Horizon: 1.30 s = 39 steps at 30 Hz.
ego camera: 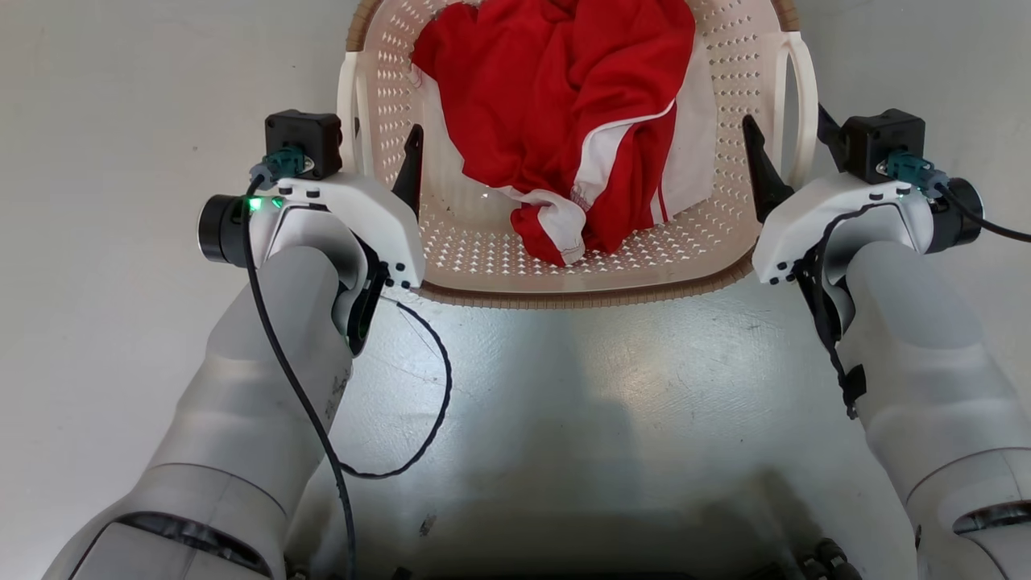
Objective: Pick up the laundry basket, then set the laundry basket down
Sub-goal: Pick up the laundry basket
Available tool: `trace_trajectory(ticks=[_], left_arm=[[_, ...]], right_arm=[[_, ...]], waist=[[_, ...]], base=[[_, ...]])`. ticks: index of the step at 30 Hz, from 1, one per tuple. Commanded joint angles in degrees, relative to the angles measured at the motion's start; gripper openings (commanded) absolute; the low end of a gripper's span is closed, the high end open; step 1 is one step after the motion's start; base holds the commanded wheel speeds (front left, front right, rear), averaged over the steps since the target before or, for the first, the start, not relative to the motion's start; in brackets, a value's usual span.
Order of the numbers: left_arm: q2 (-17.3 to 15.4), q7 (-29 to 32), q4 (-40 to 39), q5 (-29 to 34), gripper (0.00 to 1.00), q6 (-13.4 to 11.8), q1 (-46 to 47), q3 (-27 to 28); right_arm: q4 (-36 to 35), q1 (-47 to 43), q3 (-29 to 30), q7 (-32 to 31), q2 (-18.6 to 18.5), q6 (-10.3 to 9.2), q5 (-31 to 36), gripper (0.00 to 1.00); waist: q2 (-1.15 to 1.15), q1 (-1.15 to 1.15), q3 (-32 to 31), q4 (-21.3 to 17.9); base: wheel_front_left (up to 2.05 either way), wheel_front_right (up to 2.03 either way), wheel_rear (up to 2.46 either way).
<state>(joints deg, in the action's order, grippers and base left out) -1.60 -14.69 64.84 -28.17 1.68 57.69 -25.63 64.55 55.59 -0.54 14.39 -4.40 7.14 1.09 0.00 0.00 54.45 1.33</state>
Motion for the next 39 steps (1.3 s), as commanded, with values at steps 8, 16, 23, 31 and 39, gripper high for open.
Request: trace_trajectory(ticks=[8,16,23,31,39], left_arm=[[-1.28,-0.30,0.36,-0.39,1.00,-0.42,0.21,0.11],[-1.28,-0.30,0.58,0.06,1.00,-0.76,0.54,0.12],[-1.28,-0.26,2.73,0.53,0.00,0.03,0.72,-0.49],[-1.28,-0.29,3.43,0.96,0.00,-0.30,1.39,-1.03],[-1.28,-0.30,5.28,-0.08,0.00,0.04,0.73,-2.25]], right_arm=[[0.47,-1.18,-1.10,0.61,1.50,0.35,-0.05,1.00],[0.68,-1.27,-1.89,0.61,1.51,0.35,-1.25,1.00],[1.56,-1.48,-2.77,0.61,1.52,0.35,-2.82,0.00],[5.21,-1.00,-5.38,0.04,1.52,0.35,-4.97,0.00],[6.42,-1.86,-10.39,-1.40,1.52,0.35,-9.99,0.00]], waist=[[0.00,0.00,0.08,-0.07],[0.00,0.00,-0.04,-0.05],[0.00,0.00,-0.14,-0.11],[0.00,0.00,-0.49,-0.50],[0.00,0.00,-2.56,-1.06]], base=[[0.00,0.00,0.00],[0.00,0.00,0.00],[0.00,0.00,0.00],[0.00,0.00,0.00],[0.00,0.00,0.00]])
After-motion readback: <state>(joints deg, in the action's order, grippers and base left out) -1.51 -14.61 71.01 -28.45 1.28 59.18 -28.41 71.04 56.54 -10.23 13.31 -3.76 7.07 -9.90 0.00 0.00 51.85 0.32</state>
